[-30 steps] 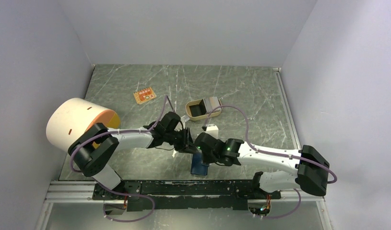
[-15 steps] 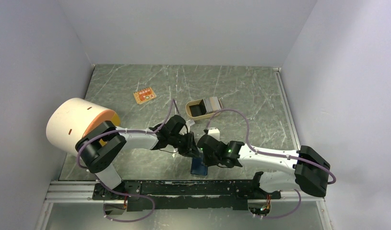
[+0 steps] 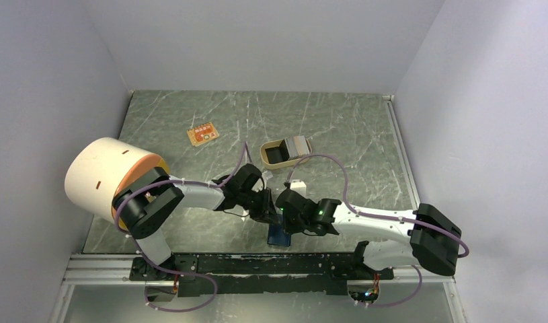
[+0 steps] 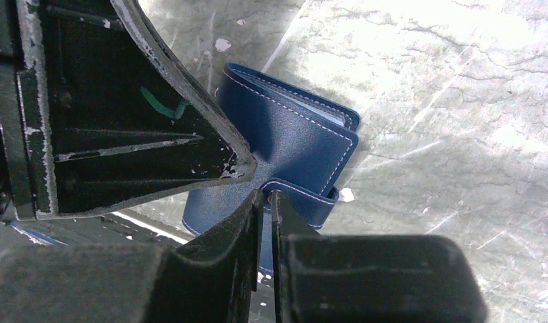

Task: Put the credit cards into the card holder
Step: Close the card holder at the center of the board.

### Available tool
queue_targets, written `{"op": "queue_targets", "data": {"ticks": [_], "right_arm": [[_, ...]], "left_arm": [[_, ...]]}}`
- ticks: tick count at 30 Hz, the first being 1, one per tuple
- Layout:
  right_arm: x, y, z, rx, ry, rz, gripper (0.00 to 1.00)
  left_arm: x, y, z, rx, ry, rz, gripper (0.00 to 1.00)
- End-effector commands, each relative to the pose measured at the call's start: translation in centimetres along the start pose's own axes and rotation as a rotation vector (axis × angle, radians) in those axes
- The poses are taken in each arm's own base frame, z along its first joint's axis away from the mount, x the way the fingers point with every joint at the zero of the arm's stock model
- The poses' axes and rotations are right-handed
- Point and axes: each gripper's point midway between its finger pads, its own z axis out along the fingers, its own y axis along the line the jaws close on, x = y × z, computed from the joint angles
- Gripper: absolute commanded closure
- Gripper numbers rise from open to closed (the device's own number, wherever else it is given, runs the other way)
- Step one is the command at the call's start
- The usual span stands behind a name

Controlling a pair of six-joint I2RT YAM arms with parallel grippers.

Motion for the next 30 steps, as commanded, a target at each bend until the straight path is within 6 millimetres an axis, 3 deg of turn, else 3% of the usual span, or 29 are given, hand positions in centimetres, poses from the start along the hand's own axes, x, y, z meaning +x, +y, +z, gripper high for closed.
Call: {"op": "queue_targets", "data": {"ticks": [1, 15, 30], "right_arm": [[0.1, -0.3, 0.2, 0.011, 0.004, 0.007, 0.86], [-0.6, -0.6, -0.9, 0.008, -0.040, 0.040, 0.82], [0.5, -0.7, 0.5, -0.047, -0.004, 0.053, 0.77]], "left_arm": [[0.1, 0.1, 0.3, 0.001, 0.004, 0.024, 0.80], [0.0, 0.3, 0.5, -0.011, 0.002, 0.025, 0.80], [0.0, 0.3, 0.5, -0.011, 0.000, 0.022, 0.80]]}}
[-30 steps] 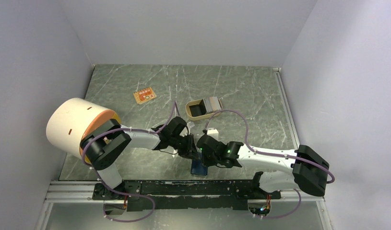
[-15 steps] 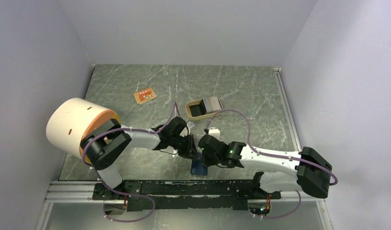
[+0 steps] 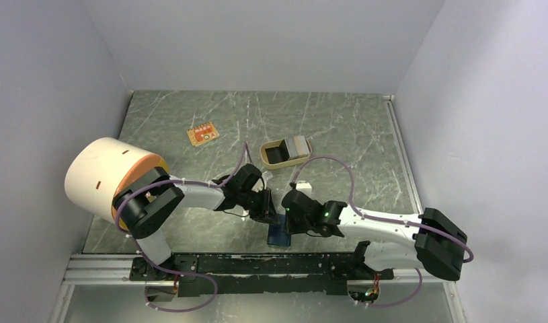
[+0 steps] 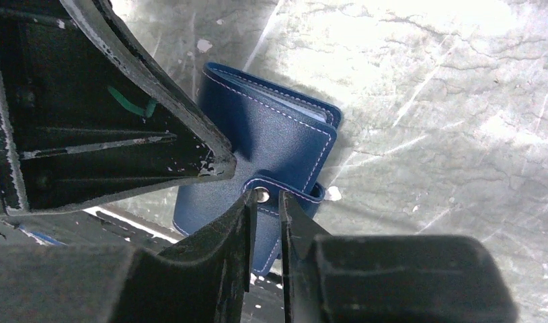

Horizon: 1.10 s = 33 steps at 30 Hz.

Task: Put the credit cards into the card holder
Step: Close the card holder at the center of the board.

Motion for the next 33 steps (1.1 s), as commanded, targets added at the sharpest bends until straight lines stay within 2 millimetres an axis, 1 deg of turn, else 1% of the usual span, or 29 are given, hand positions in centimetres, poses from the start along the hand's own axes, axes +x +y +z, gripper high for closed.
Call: {"op": "queue_targets", "data": {"ticks": [1, 10, 17, 23, 33], "right_arm": [[0.3, 0.3, 0.5, -0.038, 0.014, -0.001, 0.78], [0.5, 0.9, 0.6, -0.064, 0.035, -0.014, 0.81], [1.1, 0.3, 0.8, -0.038, 0.066, -0.028, 0.85], [1.8, -0.1, 1.1, -0.015, 0.102, -0.044, 0.86], [3.4, -1.5, 1.1, 0.088, 0.163, -0.077, 0.88]], "left_arm": [[0.0, 0.1, 0.4, -0.005, -0.002, 0.017, 0.81], [0.0, 0.3, 0.5, -0.010, 0.003, 0.018, 0.81], [0.0, 0.3, 0.6, -0.011, 0.002, 0.019, 0.81], [0.0, 0.4, 0.6, -0.012, 0.005, 0.019, 0.81], [-0.1, 0.7, 0.8, -0.020, 0.004, 0.017, 0.81]]}}
